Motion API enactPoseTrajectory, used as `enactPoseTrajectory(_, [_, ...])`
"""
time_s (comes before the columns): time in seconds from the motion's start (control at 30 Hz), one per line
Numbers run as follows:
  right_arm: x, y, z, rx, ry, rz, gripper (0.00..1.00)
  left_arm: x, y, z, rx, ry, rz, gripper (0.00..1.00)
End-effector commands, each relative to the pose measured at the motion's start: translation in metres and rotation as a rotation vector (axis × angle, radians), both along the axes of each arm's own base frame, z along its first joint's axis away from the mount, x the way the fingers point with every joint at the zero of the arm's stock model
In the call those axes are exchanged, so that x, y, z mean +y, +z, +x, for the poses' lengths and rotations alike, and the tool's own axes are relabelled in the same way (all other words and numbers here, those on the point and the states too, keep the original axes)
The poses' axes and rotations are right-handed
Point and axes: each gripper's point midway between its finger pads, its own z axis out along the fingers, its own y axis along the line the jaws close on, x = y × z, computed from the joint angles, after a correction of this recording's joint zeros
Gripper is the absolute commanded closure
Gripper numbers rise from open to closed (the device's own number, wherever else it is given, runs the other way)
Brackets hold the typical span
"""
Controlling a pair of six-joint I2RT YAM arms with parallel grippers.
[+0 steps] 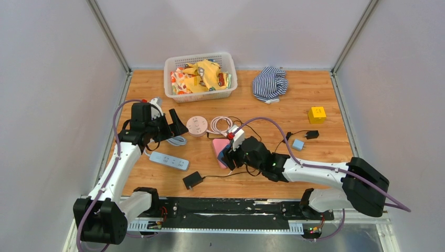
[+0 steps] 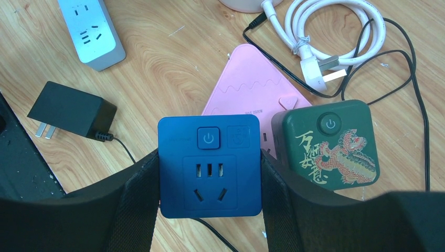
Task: Insert the plug
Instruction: Insert the plug into the socket.
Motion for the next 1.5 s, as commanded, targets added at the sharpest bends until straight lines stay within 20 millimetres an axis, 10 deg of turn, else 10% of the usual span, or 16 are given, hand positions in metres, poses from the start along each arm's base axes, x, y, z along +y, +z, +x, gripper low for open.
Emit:
enactPoseTrajectory(0.0, [-0.001,0.001,0.003,0.000,-0.024,0.030,1.00,-0.001,-0.004,-0.003,0.011,-0.015,0.002,0.00])
enactPoseTrajectory(1.47, [-0.036,-0.096,-0.014,0.158,-0.044,-0.424,1.00,0.000,-0.007,-0.003,0.022,-0.016,0.004,0.00])
